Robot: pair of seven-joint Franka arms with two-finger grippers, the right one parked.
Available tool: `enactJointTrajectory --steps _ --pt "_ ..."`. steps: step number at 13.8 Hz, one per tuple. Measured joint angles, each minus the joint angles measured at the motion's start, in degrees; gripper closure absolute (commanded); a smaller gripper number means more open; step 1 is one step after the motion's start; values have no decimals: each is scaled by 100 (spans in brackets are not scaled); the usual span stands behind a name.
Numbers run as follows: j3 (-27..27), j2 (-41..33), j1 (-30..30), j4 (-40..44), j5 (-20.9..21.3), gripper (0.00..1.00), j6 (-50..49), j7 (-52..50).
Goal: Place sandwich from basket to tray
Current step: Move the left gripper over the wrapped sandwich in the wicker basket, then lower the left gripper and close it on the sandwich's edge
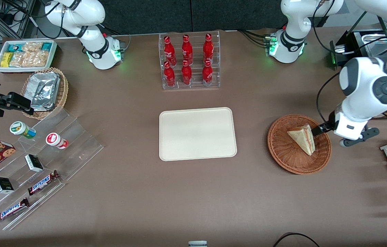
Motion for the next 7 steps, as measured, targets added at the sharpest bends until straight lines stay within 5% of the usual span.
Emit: enactJointTrajectory --steps 7 --pt "-21 83 -36 -487 -128 0 667 -556"
